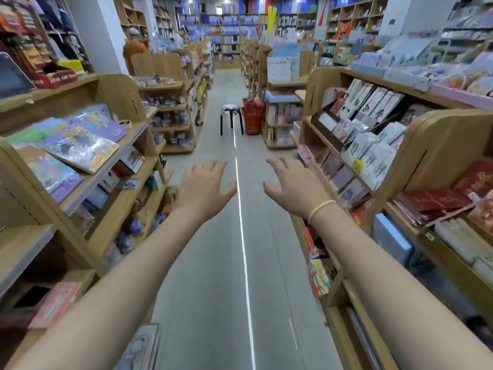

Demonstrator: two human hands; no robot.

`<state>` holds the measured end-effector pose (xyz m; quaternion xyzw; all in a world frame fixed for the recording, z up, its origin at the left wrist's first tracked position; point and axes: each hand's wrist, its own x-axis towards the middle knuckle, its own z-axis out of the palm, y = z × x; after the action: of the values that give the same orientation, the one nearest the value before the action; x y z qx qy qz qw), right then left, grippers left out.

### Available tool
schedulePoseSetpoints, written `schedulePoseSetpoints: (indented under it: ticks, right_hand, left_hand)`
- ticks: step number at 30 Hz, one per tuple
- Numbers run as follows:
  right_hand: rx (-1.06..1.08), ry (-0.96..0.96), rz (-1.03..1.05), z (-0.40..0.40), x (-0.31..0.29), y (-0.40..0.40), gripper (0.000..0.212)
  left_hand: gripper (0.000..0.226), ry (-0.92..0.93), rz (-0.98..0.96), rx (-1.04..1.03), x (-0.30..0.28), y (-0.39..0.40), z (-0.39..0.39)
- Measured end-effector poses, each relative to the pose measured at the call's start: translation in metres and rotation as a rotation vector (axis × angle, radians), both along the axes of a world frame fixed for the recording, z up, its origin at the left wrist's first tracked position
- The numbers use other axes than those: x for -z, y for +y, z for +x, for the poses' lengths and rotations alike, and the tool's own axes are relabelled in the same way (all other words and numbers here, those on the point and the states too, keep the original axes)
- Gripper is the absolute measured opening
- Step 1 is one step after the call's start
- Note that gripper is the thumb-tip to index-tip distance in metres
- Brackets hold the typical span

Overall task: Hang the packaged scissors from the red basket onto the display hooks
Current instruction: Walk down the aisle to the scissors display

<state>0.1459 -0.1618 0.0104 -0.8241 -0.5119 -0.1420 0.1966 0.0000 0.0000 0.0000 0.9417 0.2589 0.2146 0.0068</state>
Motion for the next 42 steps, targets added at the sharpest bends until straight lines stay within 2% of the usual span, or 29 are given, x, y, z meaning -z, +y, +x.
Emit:
schedulePoseSetpoints:
  ticks: [3, 6, 10, 13, 16, 21, 27, 32, 38, 42]
  right_hand:
    - [-0.002, 0.128, -0.146, -0.006, 0.087, -0.027, 0.054]
    - [-0.015, 0.231, -0.183, -0.031, 0.174, -0.060, 0.051]
    - [-0.048, 0.256, -0.176, -0.045, 0.233, -0.070, 0.049]
    - [-0.058, 0.276, -0.200, -0.031, 0.256, -0.046, 0.049]
    - [-0.063, 0.297, -0.280, 0.003, 0.270, 0.004, 0.051]
    - [-0.049, 0.265, -0.504, 0.086, 0.276, 0.122, 0.049]
    - [0.010, 0.284, -0.374, 0.193, 0.241, 0.259, 0.048]
    - [0.036, 0.319, -0.249, 0.296, 0.248, 0.352, 0.050]
    - [0.102, 0.297, -0.194, 0.463, 0.278, 0.481, 0.047]
    - [0.097, 0.281, -0.187, 0.586, 0.261, 0.573, 0.046]
  left_hand:
    - [0.059, 0.234, -0.189, 0.049, 0.087, -0.020, -0.011]
    - [0.063, 0.329, -0.365, 0.068, 0.166, -0.048, -0.037]
    - [0.072, 0.359, -0.413, 0.098, 0.232, -0.063, -0.058]
    - [0.066, 0.253, -0.440, 0.043, 0.261, -0.050, -0.055]
    - [0.063, 0.198, -0.468, -0.029, 0.275, -0.007, -0.025]
    - [0.068, 0.240, -0.547, -0.088, 0.277, 0.118, 0.046]
    - [0.072, 0.233, -0.542, -0.055, 0.249, 0.267, 0.168]
    - [0.072, 0.181, -0.559, -0.020, 0.240, 0.371, 0.287]
    - [0.072, 0.199, -0.494, 0.007, 0.251, 0.509, 0.456]
    - [0.072, 0.202, -0.508, 0.005, 0.231, 0.599, 0.570]
